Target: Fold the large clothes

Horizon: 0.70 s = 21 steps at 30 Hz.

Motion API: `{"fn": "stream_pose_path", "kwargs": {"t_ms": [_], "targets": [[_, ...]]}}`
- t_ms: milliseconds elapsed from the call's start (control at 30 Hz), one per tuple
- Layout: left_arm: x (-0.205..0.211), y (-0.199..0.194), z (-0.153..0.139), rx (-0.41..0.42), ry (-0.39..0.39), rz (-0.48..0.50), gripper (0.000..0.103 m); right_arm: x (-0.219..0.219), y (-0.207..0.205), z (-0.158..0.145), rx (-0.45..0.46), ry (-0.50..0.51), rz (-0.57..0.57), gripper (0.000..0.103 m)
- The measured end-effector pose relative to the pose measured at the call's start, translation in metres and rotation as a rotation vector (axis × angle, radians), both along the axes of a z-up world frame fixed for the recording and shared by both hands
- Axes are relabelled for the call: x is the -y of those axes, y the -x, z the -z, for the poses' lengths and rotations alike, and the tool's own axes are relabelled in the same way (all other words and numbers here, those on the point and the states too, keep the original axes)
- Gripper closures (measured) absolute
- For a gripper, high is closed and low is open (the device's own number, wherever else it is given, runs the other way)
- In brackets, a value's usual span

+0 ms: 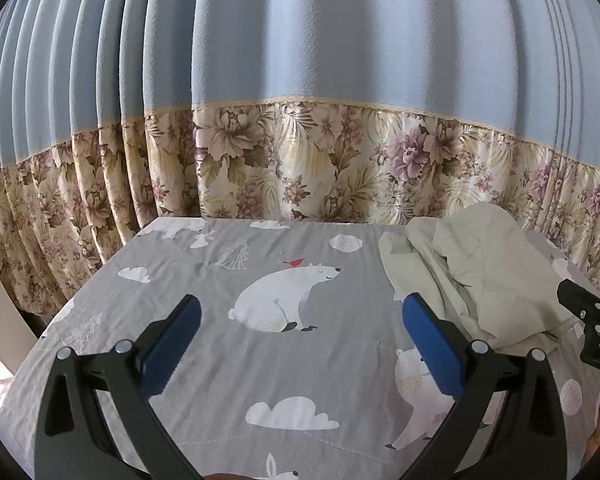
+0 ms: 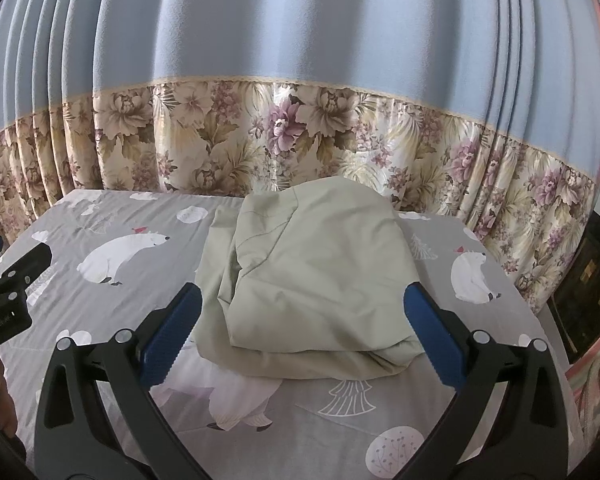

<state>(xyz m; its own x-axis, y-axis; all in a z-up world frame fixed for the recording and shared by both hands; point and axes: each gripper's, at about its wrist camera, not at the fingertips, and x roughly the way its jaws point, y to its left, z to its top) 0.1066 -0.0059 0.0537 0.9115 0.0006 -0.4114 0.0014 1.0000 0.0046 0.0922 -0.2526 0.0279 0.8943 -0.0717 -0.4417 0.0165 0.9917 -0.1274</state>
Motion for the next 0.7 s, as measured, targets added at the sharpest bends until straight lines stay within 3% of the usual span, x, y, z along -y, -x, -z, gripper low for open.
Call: {"fn": "stream_pose_path", "kwargs": {"t_ms": [700], "targets": [[0.0000, 0.0013, -0.0034, 0.023, -0.028, -0.002, 0.002, -0.0004, -0.0003, -0.0008, 0.000, 0.003, 0.000, 0.003]]}}
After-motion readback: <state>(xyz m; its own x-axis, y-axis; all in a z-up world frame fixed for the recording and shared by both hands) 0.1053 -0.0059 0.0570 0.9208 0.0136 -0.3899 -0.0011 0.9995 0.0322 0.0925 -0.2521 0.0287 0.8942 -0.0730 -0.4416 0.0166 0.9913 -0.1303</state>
